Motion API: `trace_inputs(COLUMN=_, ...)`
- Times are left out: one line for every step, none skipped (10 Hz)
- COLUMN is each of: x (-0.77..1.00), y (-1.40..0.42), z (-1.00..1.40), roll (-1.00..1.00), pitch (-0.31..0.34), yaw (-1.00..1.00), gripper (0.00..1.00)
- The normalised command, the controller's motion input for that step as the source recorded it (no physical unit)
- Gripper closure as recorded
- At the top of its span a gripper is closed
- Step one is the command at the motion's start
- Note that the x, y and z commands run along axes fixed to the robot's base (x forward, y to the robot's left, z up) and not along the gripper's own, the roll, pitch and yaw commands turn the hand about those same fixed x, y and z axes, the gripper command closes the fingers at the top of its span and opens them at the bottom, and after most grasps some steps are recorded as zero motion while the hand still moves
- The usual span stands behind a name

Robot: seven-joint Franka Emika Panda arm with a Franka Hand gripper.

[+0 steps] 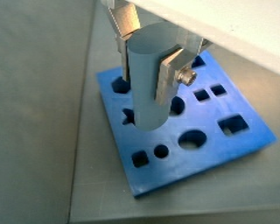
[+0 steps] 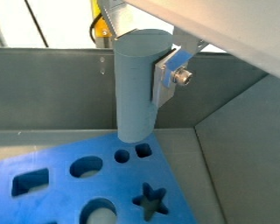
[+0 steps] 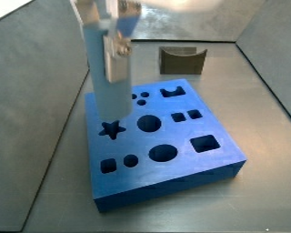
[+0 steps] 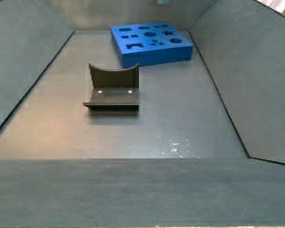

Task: Pick up the oval object. Move up. Move to above the board. Insert the oval object.
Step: Insert the oval object.

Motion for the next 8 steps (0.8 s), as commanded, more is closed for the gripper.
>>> trace_inputs(x=0.61, y=-0.18, z=-0.09, roll=-0.02, pitch=0.000, yaw=-0.42, gripper=1.00)
trace_inputs(x=0.78, y=-0.01, z=-0.09, roll=-0.02, pitch=0.000, yaw=-0.30, gripper=1.00)
trace_inputs(x=0.20, y=0.00, z=0.02, roll=0.05, pitch=0.016, yaw=0.00, gripper=1.00)
trace_inputs(x=0.00, y=0.09, z=0.00, roll=0.00, pitch=0.000, yaw=0.00, gripper=1.00)
trace_inputs(x=0.46, y=0.14, z=0.00, roll=-0.04, pitch=0.027, yaw=-0.08, gripper=1.00)
trace_inputs(x=0.66, y=0.20, z=0.00, roll=-0.07, pitch=0.076, yaw=-0.19, gripper=1.00)
trace_inputs(x=0.56, y=0.16, z=0.00, roll=-0.04, pitch=0.084, yaw=-0.13, gripper=1.00)
trace_inputs(x=0.51, y=0.00, z=-0.05, roll=0.00, pitch=0.039, yaw=-0.18, gripper=1.00)
